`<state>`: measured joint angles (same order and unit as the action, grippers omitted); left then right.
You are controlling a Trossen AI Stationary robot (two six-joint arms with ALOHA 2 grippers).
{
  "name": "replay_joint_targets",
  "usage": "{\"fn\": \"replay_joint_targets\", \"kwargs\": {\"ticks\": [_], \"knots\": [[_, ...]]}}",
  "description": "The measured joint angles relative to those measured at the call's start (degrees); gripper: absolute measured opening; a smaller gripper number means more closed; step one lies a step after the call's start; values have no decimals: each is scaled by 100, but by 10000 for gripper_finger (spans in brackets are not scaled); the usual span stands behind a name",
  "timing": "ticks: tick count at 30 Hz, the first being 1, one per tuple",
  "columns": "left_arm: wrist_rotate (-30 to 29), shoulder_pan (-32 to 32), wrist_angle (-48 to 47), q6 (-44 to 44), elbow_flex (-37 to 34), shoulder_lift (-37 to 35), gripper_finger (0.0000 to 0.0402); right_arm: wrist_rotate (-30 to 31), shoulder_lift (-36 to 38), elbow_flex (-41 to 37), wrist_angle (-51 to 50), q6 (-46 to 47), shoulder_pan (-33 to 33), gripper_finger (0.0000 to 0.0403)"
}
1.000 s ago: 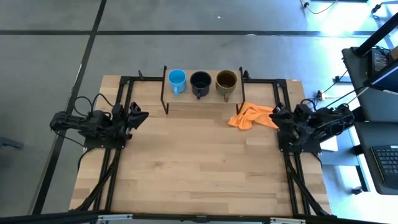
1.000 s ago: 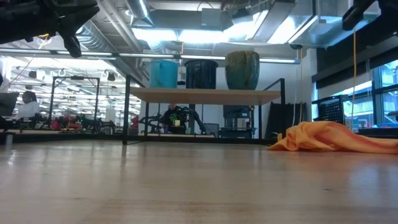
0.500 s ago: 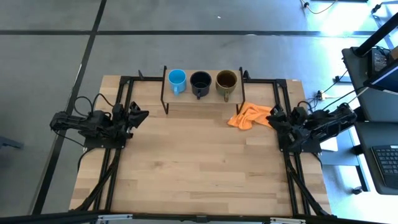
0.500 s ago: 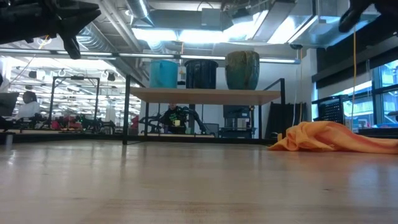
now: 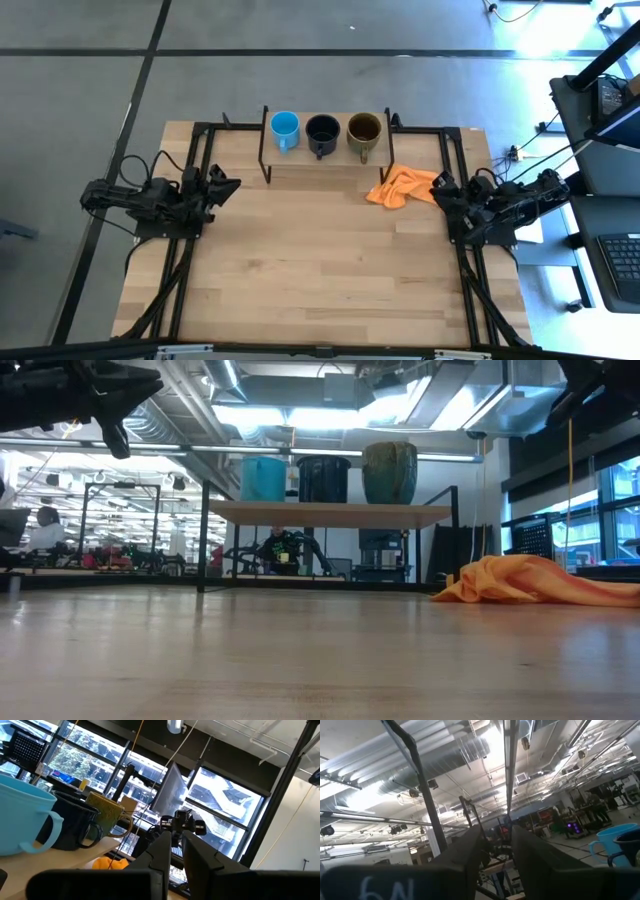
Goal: Stack small to large cups/mugs on shelf
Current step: Return to Home Position
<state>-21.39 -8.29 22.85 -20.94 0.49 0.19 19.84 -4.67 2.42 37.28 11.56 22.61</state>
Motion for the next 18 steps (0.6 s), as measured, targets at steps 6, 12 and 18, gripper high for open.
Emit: {"fn": "replay_joint_targets", "kwargs": {"ticks": [6,12,18], "knots": [[0,0,4,-8,0,0,41,31,0,-8,22,-11,0,114],[0,0,-1,-52,0,0,41,162,121,-201,576,-146,0,114],[2,1,-142,-144,0,0,41,128,177,-199,461,-132,0,114]]}}
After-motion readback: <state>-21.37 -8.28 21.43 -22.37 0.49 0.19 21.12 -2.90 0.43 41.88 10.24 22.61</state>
